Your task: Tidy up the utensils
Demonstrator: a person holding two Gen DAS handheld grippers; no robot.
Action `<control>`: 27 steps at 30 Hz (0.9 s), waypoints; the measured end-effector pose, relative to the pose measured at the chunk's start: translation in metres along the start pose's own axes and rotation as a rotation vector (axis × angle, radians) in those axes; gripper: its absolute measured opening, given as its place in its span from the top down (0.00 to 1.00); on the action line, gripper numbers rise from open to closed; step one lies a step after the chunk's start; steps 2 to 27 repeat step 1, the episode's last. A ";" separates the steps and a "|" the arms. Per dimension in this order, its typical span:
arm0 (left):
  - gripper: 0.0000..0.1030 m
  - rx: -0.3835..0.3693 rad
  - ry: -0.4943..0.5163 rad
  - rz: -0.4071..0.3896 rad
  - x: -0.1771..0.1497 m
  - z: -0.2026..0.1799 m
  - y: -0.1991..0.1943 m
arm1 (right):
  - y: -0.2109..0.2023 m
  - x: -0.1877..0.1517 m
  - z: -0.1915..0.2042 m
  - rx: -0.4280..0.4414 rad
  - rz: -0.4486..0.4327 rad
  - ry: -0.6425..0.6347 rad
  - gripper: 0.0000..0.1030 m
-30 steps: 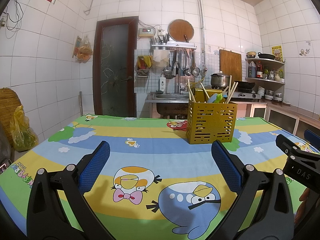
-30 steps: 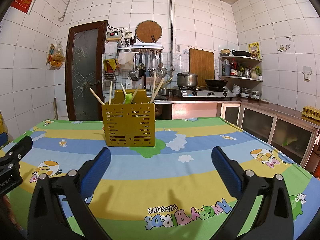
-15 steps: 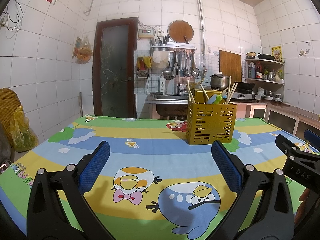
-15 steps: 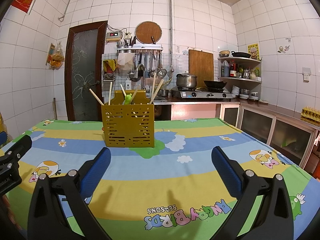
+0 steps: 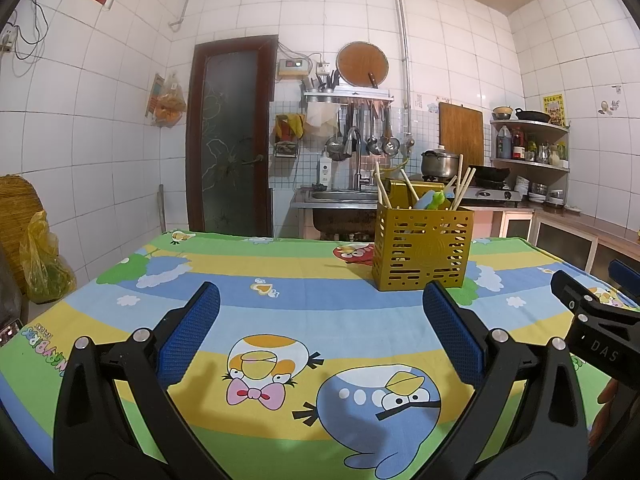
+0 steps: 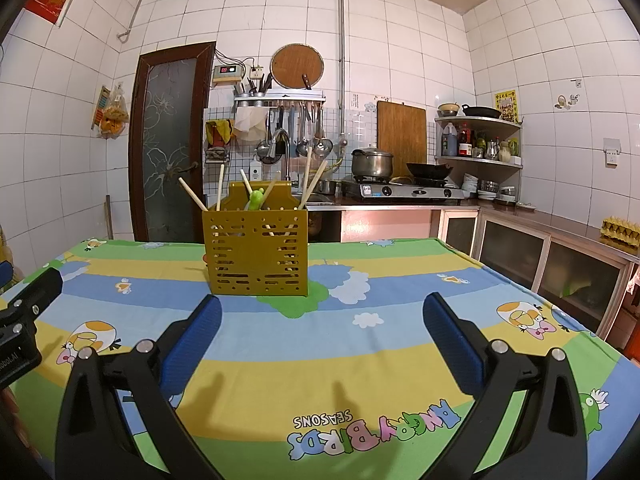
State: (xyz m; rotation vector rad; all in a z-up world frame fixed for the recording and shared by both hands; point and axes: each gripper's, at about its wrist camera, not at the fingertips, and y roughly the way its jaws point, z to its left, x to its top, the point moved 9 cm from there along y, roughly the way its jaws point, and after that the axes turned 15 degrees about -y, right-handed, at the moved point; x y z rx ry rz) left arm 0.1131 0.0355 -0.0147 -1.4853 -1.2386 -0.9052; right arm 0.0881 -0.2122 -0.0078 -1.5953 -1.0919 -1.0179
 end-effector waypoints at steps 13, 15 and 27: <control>0.05 0.000 0.001 -0.001 0.000 0.000 0.000 | 0.000 0.000 0.000 0.000 0.001 0.000 0.04; 0.05 0.000 0.001 -0.001 0.000 0.000 0.000 | 0.000 0.000 0.000 0.000 0.001 0.000 0.04; 0.05 0.000 0.001 -0.001 0.000 0.000 0.000 | 0.000 0.000 0.000 0.000 0.001 0.000 0.04</control>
